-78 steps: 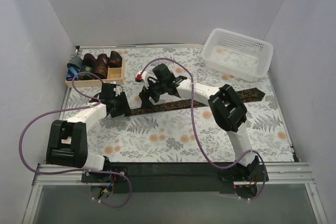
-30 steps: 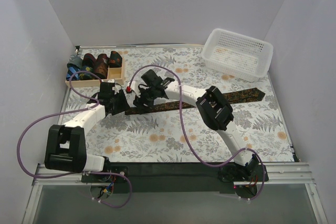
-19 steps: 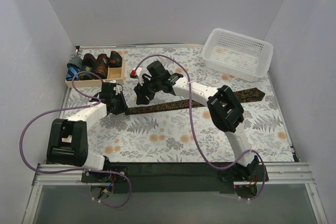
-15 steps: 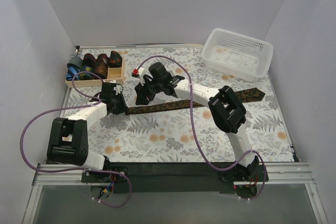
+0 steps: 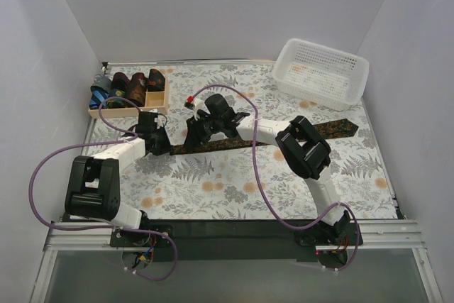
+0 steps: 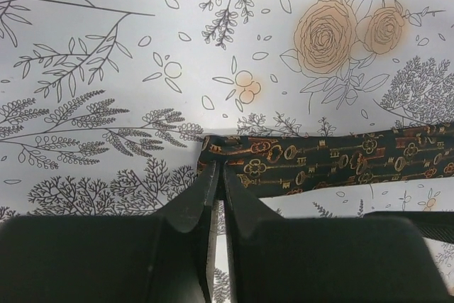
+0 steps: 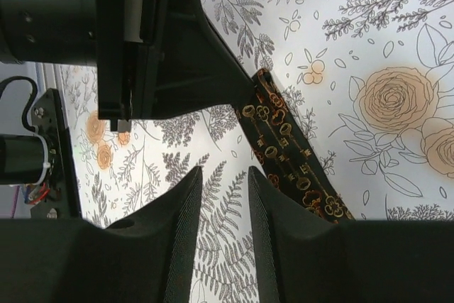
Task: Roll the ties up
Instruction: Roll the tie
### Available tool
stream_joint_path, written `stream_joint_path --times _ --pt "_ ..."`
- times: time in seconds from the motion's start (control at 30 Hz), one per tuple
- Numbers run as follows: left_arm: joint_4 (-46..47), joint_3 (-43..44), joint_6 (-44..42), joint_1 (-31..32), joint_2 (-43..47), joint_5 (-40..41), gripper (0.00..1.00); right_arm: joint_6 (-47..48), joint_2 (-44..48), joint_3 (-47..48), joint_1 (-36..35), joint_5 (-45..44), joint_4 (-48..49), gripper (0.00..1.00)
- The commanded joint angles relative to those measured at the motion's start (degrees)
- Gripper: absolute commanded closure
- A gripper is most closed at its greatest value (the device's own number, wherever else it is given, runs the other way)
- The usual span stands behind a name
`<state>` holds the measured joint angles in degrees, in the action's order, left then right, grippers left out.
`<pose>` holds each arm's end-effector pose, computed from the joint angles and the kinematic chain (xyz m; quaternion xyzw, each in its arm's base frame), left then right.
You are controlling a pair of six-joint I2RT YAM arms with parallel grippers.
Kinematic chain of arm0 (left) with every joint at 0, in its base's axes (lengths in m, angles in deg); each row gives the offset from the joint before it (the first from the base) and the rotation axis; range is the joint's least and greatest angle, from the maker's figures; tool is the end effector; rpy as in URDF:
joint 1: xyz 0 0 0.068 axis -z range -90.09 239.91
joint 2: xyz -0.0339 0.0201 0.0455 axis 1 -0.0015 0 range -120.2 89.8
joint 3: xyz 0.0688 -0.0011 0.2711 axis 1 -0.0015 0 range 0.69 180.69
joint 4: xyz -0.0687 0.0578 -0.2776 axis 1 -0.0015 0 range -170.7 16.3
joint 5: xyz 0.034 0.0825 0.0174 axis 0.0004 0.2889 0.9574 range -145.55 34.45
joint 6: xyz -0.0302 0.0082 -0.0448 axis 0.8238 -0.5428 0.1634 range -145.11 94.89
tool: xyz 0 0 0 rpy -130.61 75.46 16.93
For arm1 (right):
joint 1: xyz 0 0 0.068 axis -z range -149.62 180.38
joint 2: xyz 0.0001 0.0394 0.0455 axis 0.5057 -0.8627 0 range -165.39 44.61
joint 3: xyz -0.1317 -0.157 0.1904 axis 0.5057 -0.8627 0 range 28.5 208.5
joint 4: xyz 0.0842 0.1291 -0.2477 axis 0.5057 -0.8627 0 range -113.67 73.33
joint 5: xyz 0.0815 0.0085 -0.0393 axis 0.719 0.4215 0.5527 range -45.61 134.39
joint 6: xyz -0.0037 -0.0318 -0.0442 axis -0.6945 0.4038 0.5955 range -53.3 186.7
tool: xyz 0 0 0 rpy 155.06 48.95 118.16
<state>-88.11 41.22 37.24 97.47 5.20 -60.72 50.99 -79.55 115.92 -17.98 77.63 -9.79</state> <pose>0.2901 -0.0418 0.1396 -0.4316 0.8592 -0.1910 0.1975 0.3311 0.4026 0.1681 -0.3706 0.7556 0.4644 0.2757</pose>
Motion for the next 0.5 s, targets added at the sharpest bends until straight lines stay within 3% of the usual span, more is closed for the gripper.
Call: stream_joint_path --times 0.0,0.47 --pt "0.53 0.16 -0.91 -0.34 -0.13 0.77 0.92 -4.16 -1.08 -0.67 0.55 1.31 5.87 0.68" --pt "-0.09 0.33 -0.74 -0.34 -0.66 1.83 0.94 -9.52 -5.39 -6.81 2.30 0.78 10.00 0.77"
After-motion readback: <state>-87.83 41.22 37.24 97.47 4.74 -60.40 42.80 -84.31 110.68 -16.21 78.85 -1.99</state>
